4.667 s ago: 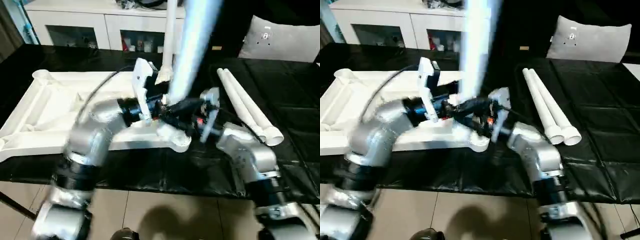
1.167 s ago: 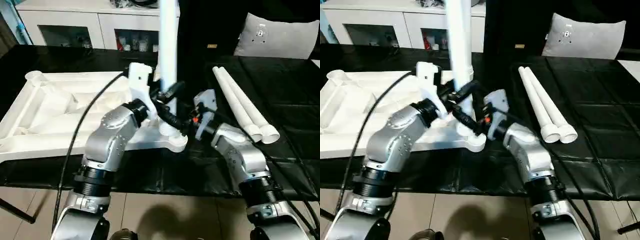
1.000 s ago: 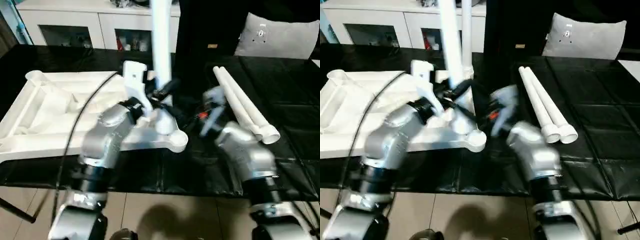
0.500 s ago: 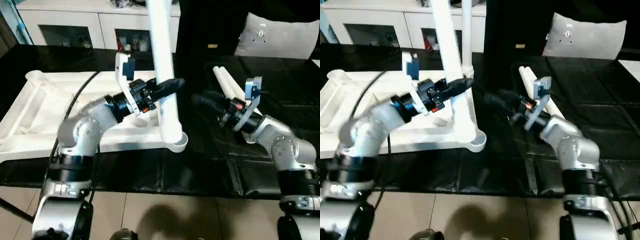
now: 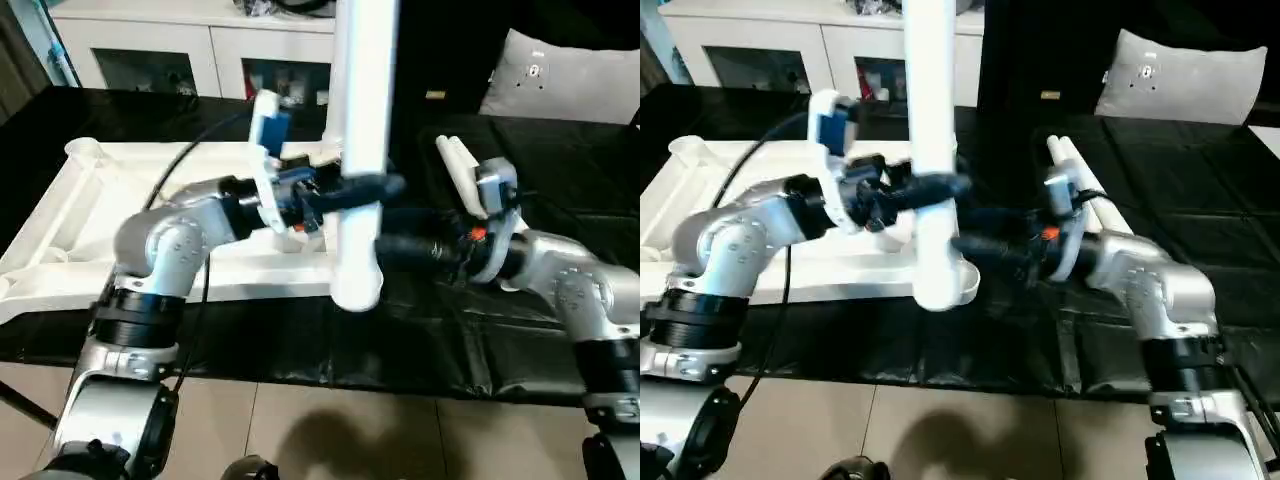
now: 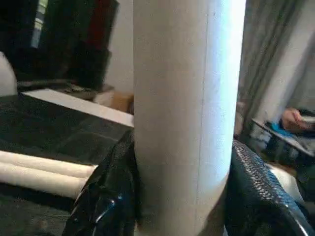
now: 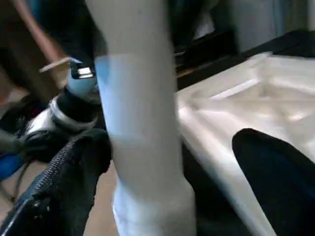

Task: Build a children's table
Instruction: Pick table leg

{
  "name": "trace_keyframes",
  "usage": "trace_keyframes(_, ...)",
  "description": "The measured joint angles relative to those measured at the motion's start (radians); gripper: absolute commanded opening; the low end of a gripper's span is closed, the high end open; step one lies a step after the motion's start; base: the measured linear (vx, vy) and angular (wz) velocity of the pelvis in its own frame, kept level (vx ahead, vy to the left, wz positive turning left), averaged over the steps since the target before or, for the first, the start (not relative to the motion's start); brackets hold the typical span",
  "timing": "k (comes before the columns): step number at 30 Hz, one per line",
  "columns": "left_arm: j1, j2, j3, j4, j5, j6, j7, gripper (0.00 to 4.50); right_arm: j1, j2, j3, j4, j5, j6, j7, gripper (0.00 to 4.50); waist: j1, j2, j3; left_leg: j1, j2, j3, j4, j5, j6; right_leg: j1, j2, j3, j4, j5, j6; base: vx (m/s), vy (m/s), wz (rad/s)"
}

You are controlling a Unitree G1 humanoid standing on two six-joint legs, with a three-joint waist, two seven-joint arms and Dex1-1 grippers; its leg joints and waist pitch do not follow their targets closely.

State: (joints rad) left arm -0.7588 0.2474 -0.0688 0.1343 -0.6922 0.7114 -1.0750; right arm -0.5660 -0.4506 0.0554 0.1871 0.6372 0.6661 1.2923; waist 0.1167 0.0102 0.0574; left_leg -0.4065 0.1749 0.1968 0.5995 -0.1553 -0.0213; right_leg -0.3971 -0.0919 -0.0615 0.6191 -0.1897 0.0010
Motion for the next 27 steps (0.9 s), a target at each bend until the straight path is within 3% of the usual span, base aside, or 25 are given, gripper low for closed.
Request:
trace_keyframes(5, 0.0, -0.004, -0.021, -0.001, 0.001, -0.002, -0.024, 1.89, -0.03, 0.003, 0.027, 0.013, -0.02, -0.008, 0.013, 4.5, -0.001, 0.0, 0.0, 0.0, 0.0, 0.0, 0.0, 0.0, 0.0, -0.001, 0.0, 0.0, 0.002, 0.0, 0.0, 0.0, 0.0, 0.0)
trace_keyframes(27, -0.019, -0.008, -0.07, -0.003, 0.059, -0.062, -0.066, 1.89, -0.038, -0.017, 0.082, 0.017, -0.022, 0.021, 0.113, 2.64, 0.0, 0.0, 0.0, 0.0, 0.0, 0.0, 0.003, 0.0, 0.0, -0.001, 0.0, 0.0, 0.005, 0.0, 0.0, 0.0, 0.0, 0.0)
